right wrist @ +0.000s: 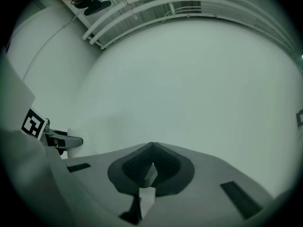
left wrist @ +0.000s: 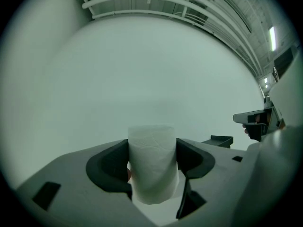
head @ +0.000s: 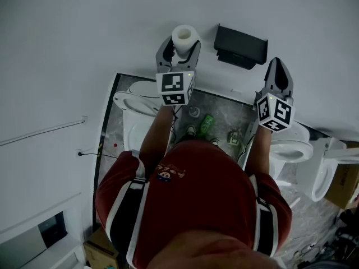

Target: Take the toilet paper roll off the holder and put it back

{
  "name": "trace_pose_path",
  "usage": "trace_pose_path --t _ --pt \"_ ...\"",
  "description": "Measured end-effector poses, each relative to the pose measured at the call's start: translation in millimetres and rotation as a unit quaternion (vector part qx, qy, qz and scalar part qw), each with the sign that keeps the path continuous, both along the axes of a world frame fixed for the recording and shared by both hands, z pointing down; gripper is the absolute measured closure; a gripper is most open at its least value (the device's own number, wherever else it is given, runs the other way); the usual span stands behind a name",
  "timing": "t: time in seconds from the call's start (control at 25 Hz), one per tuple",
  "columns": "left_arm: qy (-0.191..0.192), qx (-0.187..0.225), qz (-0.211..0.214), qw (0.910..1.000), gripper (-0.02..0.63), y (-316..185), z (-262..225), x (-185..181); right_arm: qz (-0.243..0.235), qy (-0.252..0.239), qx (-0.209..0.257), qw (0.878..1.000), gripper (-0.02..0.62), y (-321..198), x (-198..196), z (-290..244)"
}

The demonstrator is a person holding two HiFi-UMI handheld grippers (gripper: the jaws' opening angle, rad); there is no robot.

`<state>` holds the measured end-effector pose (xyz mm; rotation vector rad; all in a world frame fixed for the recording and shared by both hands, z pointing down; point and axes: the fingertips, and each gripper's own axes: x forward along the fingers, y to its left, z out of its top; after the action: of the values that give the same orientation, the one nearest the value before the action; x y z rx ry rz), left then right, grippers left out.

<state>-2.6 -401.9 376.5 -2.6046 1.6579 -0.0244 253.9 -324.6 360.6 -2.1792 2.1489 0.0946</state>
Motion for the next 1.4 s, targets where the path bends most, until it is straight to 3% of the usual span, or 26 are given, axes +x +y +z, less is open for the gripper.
trace_pose_path --t 0.6,1.08,1.4 --pt "0.027 0.066 0.058 0.9958 0.274 -6.1 -62.8 45.4 0.042 -0.005 0.009 0.999 0.588 14.8 26.0 -5.8" --pt "0.015 0.069 0.135 0.9884 0.274 0.8 -65.1 122.7 0.092 -0.016 0.008 0.996 0.588 35.5 72.8 2.1" --pt "-0.013 0.047 0.157 0.9863 0.273 -2.8 -40.9 146.9 0.111 -0.022 0.005 0.994 0.588 38.1 84.7 8.5"
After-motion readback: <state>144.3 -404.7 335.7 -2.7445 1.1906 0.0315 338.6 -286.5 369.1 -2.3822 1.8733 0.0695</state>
